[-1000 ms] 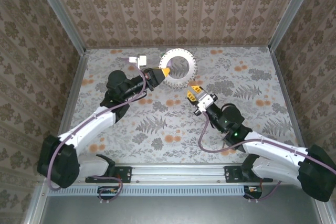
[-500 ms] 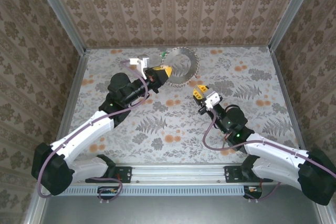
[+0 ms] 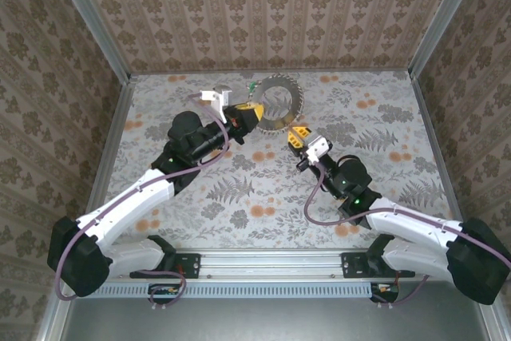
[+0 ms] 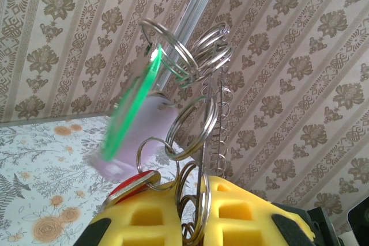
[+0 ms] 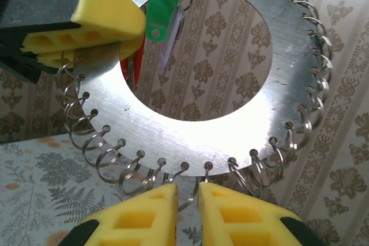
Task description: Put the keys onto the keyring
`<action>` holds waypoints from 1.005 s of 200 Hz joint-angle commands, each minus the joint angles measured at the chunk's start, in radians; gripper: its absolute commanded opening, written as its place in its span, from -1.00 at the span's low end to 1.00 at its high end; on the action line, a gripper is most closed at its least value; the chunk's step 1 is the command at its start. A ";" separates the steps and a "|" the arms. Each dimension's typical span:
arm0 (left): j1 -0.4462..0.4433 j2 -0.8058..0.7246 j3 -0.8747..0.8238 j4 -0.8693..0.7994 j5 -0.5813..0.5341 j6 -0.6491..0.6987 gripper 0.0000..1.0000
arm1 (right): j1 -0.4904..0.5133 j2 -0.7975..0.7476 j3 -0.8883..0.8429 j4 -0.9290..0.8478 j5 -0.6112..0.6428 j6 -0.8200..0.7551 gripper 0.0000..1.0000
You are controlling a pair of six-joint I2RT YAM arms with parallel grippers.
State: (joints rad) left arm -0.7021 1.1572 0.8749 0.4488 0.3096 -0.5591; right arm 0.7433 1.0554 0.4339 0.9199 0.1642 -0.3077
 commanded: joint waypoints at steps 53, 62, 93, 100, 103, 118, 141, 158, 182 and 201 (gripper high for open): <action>-0.013 -0.017 0.061 0.042 0.003 0.034 -1.00 | 0.014 0.066 0.055 0.049 -0.006 -0.033 -0.61; -0.013 -0.016 0.062 0.044 0.006 0.034 -1.00 | 0.013 0.074 0.054 0.059 0.007 -0.037 -0.61; -0.013 -0.011 0.065 0.044 0.014 0.035 -1.00 | 0.014 0.086 0.051 0.064 0.029 -0.057 -0.59; -0.012 -0.011 0.065 0.042 0.014 0.036 -1.00 | 0.014 0.086 0.048 0.065 0.032 -0.061 -0.59; -0.013 -0.011 0.065 0.042 0.014 0.037 -1.00 | 0.013 0.085 0.048 0.066 0.034 -0.063 -0.59; -0.012 -0.011 0.064 0.041 0.015 0.037 -1.00 | 0.014 0.081 0.048 0.062 0.034 -0.068 -0.59; -0.012 -0.010 0.068 0.041 0.017 0.039 -1.00 | 0.014 0.082 0.054 0.063 0.035 -0.077 -0.64; -0.012 -0.006 0.068 0.041 0.017 0.038 -1.00 | 0.013 0.089 0.061 0.064 0.028 -0.081 -0.65; -0.012 -0.001 0.071 0.042 0.024 0.033 -1.00 | 0.013 0.100 0.070 0.075 0.029 -0.082 -0.64; -0.013 0.001 0.071 0.043 0.024 0.032 -1.00 | 0.012 0.109 0.073 0.090 0.038 -0.082 -0.64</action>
State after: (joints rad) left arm -0.7074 1.1606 0.8921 0.4419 0.3172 -0.5446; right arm 0.7509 1.1503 0.4751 0.9466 0.1772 -0.3725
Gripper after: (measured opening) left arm 0.084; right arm 0.180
